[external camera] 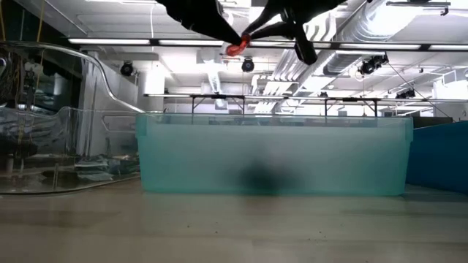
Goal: Organize candy in baskets
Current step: Put the red gummy into the blue bin
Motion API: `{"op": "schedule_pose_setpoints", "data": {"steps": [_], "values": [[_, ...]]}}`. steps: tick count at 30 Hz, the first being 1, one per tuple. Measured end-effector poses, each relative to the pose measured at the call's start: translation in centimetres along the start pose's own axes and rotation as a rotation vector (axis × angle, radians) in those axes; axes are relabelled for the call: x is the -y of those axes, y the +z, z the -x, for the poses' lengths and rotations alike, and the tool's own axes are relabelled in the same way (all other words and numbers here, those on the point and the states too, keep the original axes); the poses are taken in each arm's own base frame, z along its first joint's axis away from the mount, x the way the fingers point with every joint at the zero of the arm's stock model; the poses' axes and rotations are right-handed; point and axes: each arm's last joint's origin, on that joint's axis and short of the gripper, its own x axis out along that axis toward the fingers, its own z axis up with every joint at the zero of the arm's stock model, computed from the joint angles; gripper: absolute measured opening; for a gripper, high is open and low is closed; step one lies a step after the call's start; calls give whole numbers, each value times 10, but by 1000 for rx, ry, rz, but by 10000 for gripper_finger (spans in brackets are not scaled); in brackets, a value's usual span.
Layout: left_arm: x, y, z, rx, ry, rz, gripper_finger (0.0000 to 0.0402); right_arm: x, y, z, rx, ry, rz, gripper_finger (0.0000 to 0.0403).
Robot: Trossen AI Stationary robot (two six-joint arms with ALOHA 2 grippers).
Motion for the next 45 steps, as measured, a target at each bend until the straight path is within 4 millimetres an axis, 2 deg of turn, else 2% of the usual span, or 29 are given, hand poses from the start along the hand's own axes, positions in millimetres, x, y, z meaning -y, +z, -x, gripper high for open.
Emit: {"op": "schedule_pose_setpoints", "data": {"steps": [4,8,13,18,21,24,28,31,38,42,45], "values": [[-4,-2,-1,-13,18,80,19,1,1,0,8,-5,3,15],[-15,0,5,-95,21,162,67,4,8,8,-6,-27,27,4],[-36,-2,22,-229,38,188,145,14,24,47,-31,-134,63,1],[-56,-6,39,-207,27,280,201,19,31,89,-19,-194,75,1],[-64,-6,43,-172,22,319,219,18,34,102,-8,-176,72,0],[-68,-10,41,-187,28,311,227,17,34,106,-5,-168,80,0],[-73,-22,28,-266,10,326,229,18,32,102,-19,-181,107,0],[-81,-37,8,-326,-33,365,229,19,30,96,-36,-201,112,0],[-103,-98,-46,-539,-151,571,229,21,25,86,-92,-210,115,0],[-100,-132,-70,-701,-214,625,229,23,24,84,-104,-222,117,0],[-94,-150,-84,-794,-244,604,229,23,24,84,-105,-223,118,0]]}}
